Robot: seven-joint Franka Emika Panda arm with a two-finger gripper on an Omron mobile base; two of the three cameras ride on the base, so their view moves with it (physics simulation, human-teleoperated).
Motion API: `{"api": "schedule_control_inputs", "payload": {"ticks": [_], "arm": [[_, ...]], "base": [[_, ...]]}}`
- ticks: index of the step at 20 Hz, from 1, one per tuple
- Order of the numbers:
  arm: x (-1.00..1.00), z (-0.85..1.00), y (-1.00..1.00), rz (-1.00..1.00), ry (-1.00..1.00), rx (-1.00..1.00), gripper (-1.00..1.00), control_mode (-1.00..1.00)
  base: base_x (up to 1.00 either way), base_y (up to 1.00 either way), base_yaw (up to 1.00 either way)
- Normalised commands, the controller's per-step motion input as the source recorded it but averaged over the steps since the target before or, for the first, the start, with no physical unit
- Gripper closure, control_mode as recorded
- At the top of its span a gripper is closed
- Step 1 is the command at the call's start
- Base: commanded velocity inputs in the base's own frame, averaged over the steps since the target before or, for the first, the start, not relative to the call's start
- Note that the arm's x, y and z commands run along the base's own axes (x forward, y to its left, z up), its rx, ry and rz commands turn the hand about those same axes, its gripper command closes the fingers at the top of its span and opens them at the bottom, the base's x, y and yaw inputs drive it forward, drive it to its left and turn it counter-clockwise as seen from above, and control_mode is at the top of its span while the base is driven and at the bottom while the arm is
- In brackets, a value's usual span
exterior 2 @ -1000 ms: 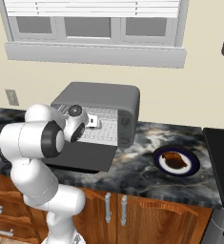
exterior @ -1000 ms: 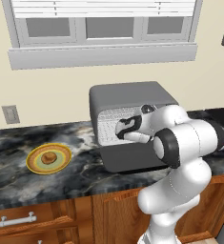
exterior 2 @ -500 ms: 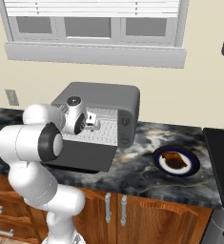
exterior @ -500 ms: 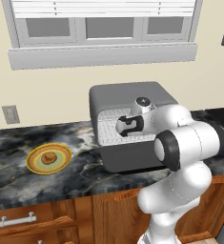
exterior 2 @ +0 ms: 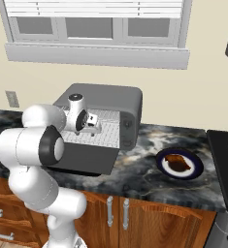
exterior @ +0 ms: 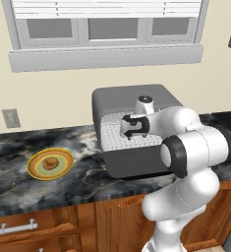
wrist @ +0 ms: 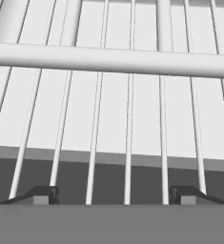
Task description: Open the toaster oven door. Place the bread on the top rack in the toaster oven and place the chicken drumstick on the bottom rack.
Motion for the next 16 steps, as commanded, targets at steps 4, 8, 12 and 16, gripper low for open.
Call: {"api": "schedule_control_inputs", "payload": {"ticks": [4,8,12,16], "arm": [[-0.52,-0.64,0.00,-0.02,0.10,-0.01,-1.00,-1.00],[-0.56,-0.63,0.00,-0.02,0.05,0.00,-1.00,-1.00],[-0.55,-0.63,0.00,-0.03,0.05,0.00,-1.00,-1.00],[-0.58,-0.62,0.00,-0.03,0.04,0.00,-1.00,-1.00]], "base": [[0.00,0.00,0.00],[0.00,0.00,0.00],[0.00,0.00,0.00],[0.00,0.00,0.00]]}}
